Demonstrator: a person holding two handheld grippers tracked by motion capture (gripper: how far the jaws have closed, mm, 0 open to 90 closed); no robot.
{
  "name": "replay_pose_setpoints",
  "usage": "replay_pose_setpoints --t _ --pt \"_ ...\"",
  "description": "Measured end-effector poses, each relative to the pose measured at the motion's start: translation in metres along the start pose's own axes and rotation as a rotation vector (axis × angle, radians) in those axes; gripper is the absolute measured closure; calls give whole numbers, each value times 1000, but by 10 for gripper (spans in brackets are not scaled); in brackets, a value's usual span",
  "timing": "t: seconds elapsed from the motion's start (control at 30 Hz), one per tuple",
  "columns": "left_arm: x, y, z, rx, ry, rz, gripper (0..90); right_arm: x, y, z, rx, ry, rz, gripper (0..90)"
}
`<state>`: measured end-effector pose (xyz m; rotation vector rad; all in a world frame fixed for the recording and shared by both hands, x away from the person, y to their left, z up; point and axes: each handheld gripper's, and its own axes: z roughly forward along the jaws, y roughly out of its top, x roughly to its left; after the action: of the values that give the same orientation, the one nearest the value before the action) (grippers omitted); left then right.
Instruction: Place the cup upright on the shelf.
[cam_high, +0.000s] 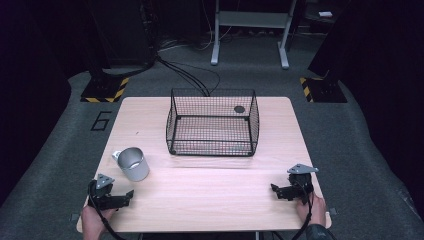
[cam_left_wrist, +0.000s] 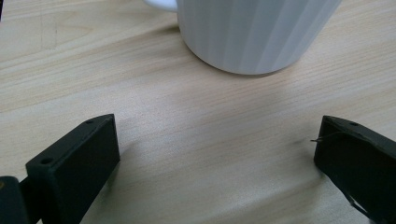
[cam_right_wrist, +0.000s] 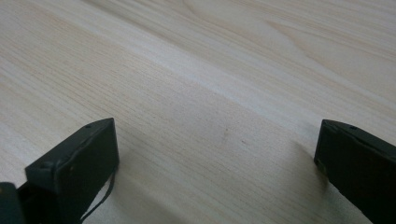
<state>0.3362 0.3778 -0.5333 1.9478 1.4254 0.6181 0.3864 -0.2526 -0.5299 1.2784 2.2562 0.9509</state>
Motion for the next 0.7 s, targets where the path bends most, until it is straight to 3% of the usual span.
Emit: replay_pose_setpoints --t 0.23,0.4,0.57,0.6,0.7 --pt "0 0 -1 7 -4 6 1 -2 0 0 -3 10 -13 0" --pt "0 -1 -2 8 -26 23 1 -1 0 0 -3 10 -9 0" --pt "0 -1 -7 15 -52 13 0 -1 0 0 -3 11 -9 0" --pt "0 0 -10 -16 -54 10 0 -1 0 0 -3 11 -9 0" --pt "-1 4 -16 -32 -82 1 0 -1 0 0 -3 11 -9 0"
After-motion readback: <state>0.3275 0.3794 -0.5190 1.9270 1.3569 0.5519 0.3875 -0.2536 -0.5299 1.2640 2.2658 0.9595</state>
